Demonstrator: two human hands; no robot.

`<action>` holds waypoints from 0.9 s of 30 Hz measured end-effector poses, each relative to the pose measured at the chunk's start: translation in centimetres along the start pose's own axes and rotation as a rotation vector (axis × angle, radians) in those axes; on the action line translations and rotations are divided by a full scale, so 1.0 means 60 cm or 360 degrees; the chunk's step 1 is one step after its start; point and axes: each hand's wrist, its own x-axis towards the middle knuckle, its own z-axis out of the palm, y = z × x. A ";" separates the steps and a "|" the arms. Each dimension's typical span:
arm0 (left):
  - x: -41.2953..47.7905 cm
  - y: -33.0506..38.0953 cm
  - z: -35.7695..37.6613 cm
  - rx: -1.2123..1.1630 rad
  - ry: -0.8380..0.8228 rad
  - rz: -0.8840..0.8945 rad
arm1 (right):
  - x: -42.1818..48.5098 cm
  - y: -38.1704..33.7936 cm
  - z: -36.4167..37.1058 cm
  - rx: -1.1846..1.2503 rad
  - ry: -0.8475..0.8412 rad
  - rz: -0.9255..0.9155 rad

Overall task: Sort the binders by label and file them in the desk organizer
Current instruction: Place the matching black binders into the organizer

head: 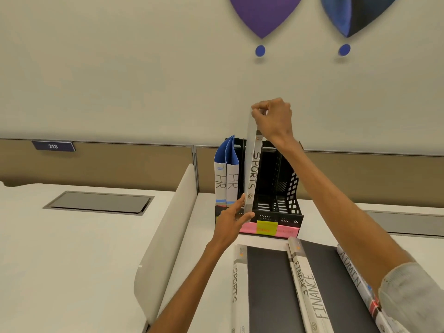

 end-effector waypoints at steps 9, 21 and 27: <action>0.049 -0.086 0.014 0.0132 -0.0294 -0.0243 | -0.008 0.084 0.076 0.0128 -0.0155 0.0109; 0.090 -0.131 0.046 0.0613 0.0167 -0.0467 | 0.023 0.126 0.141 0.0186 -0.0203 0.0067; 0.101 -0.144 0.057 0.0482 0.0329 -0.0645 | 0.013 0.136 0.160 0.0242 -0.0022 -0.0068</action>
